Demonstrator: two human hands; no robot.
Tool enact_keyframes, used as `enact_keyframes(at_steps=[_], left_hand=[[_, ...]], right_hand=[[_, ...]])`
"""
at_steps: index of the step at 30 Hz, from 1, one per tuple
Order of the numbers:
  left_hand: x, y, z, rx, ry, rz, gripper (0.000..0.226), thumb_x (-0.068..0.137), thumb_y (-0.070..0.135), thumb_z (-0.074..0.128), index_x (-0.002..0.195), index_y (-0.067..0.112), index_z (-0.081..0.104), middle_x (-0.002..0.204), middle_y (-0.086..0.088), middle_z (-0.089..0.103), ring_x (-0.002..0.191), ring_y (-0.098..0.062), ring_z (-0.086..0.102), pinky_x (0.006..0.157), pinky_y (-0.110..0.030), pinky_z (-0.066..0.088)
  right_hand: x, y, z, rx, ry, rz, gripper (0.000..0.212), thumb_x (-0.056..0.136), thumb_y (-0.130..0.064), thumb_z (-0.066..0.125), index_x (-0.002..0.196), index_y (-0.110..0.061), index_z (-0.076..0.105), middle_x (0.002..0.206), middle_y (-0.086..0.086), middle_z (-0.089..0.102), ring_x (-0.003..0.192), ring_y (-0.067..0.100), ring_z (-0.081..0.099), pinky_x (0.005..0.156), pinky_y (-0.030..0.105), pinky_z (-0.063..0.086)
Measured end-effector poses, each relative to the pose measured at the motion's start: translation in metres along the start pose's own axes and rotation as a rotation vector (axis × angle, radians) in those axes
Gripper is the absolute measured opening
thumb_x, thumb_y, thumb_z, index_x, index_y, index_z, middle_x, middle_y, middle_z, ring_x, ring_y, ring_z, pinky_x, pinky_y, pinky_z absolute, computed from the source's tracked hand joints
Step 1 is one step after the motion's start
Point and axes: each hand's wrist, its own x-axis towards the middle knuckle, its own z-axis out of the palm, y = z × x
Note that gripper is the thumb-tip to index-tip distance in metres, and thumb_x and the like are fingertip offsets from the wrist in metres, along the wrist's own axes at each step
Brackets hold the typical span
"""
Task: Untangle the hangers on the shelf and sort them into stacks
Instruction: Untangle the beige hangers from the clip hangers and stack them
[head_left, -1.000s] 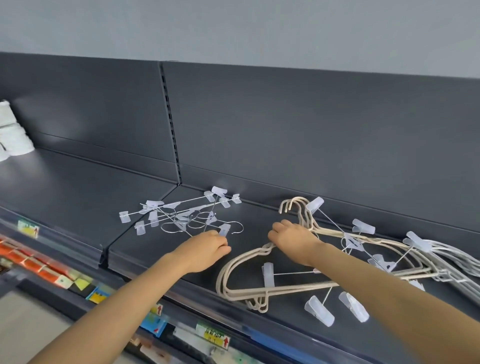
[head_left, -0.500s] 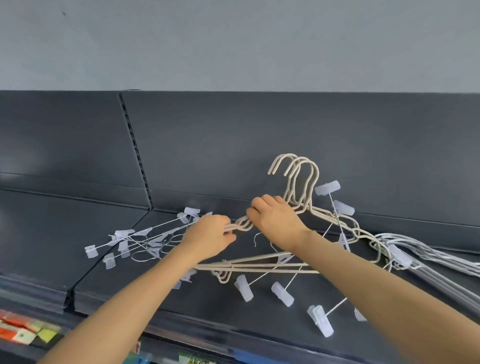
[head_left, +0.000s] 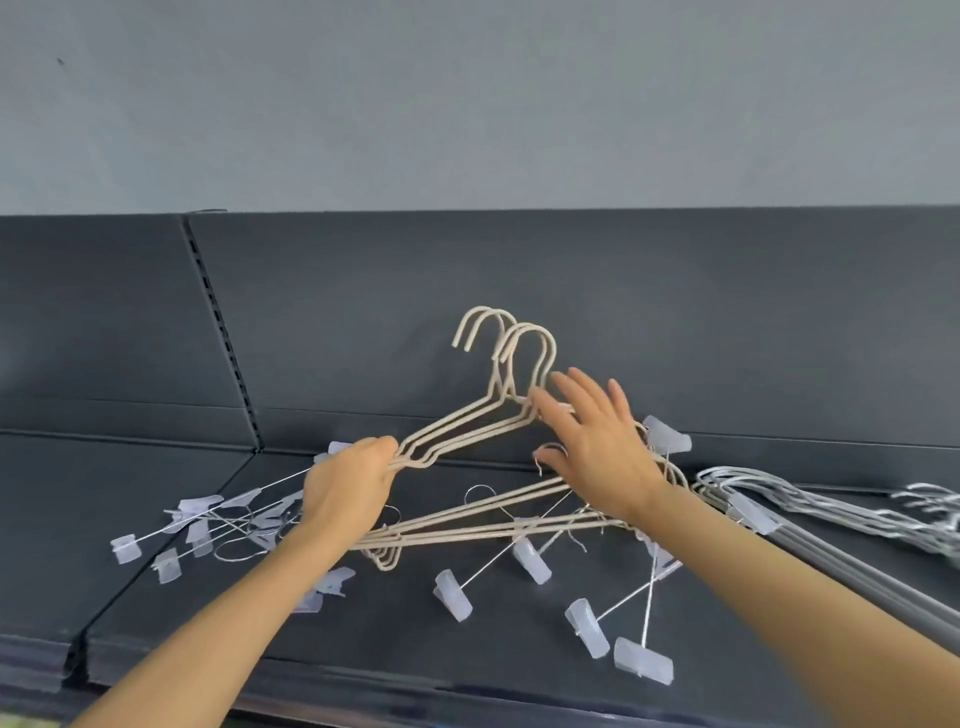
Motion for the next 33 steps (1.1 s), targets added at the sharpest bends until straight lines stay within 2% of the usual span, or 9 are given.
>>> enact_keyframes(at_steps=[4,8,12,15,18,21,23,28,33], left_hand=[[-0.007,-0.012,-0.001,-0.024,0.039,-0.052,0.022,0.094,0.021,0.051,0.073,0.017,0.045,0.070,0.003,0.051,0.063,-0.024,0.050,0.048,-0.030,0.033],[-0.008,-0.022,-0.002,-0.044,0.056,-0.068,0.012,0.091,0.014,0.053,0.079,0.016,0.053,0.078,0.004,0.059,0.058,-0.022,0.053,0.049,-0.032,0.039],[-0.006,-0.032,0.003,-0.035,0.077,-0.047,0.012,0.086,0.012,0.062,0.078,0.017,0.055,0.078,0.005,0.061,0.056,-0.022,0.053,0.045,-0.030,0.039],[-0.006,-0.035,0.003,-0.036,0.076,-0.069,0.013,0.086,0.011,0.062,0.077,0.016,0.055,0.076,0.005,0.060,0.056,-0.022,0.052,0.044,-0.027,0.034],[-0.008,-0.040,0.001,-0.055,0.083,-0.098,0.017,0.087,0.010,0.062,0.075,0.018,0.052,0.070,0.010,0.051,0.054,-0.020,0.049,0.043,-0.024,0.028],[-0.011,-0.039,-0.003,-0.094,0.092,-0.124,0.022,0.090,0.012,0.060,0.073,0.020,0.049,0.063,0.012,0.040,0.045,-0.012,0.041,0.044,-0.022,0.022],[-0.013,-0.041,-0.004,-0.129,0.104,-0.159,0.025,0.092,0.014,0.057,0.071,0.023,0.045,0.062,0.010,0.042,0.047,-0.012,0.042,0.044,-0.024,0.022],[-0.015,-0.050,-0.001,-0.200,0.098,-0.217,0.022,0.092,0.012,0.055,0.072,0.019,0.050,0.068,0.003,0.055,0.061,-0.025,0.050,0.047,-0.031,0.031],[-0.016,-0.040,-0.001,-0.270,0.102,-0.203,0.045,0.097,0.019,0.051,0.058,0.034,0.032,0.055,0.010,0.042,0.048,-0.008,0.041,0.046,-0.026,0.025]], right_hand=[[-0.035,0.038,0.015,0.022,0.023,0.312,0.063,0.088,-0.035,0.061,0.142,-0.017,0.035,0.149,0.017,0.031,0.140,0.038,0.022,0.108,0.061,0.022],[-0.058,0.064,0.034,0.190,-0.106,0.660,0.066,0.091,-0.040,0.054,0.146,-0.018,0.024,0.148,0.019,0.027,0.137,0.040,0.021,0.109,0.055,0.024],[-0.065,0.055,0.035,0.665,-0.245,0.884,0.039,0.089,-0.042,0.050,0.116,-0.015,0.040,0.113,0.012,0.057,0.096,0.028,0.052,0.074,0.038,0.043],[-0.064,0.042,0.038,0.699,-0.373,0.884,0.034,0.090,-0.036,0.054,0.113,-0.011,0.051,0.099,0.006,0.064,0.086,0.022,0.058,0.067,0.033,0.047],[-0.057,0.032,0.043,0.782,-0.325,0.934,0.019,0.084,-0.020,0.061,0.099,-0.008,0.059,0.083,0.008,0.065,0.070,0.021,0.060,0.060,0.031,0.051],[-0.052,0.027,0.047,0.951,-0.298,1.064,0.008,0.078,-0.001,0.060,0.085,-0.001,0.057,0.080,0.015,0.064,0.061,0.022,0.061,0.065,0.037,0.059],[-0.051,0.025,0.047,1.088,-0.270,1.109,0.011,0.079,0.008,0.056,0.075,-0.002,0.053,0.073,0.016,0.061,0.057,0.020,0.061,0.059,0.033,0.058],[-0.047,0.024,0.040,1.290,-0.084,1.099,0.008,0.087,0.009,0.052,0.089,0.002,0.056,0.074,0.016,0.059,0.064,0.024,0.064,0.060,0.035,0.058],[-0.041,0.019,0.042,1.310,0.052,1.166,0.008,0.089,0.005,0.055,0.085,0.000,0.059,0.082,0.016,0.060,0.069,0.025,0.067,0.069,0.037,0.059]])
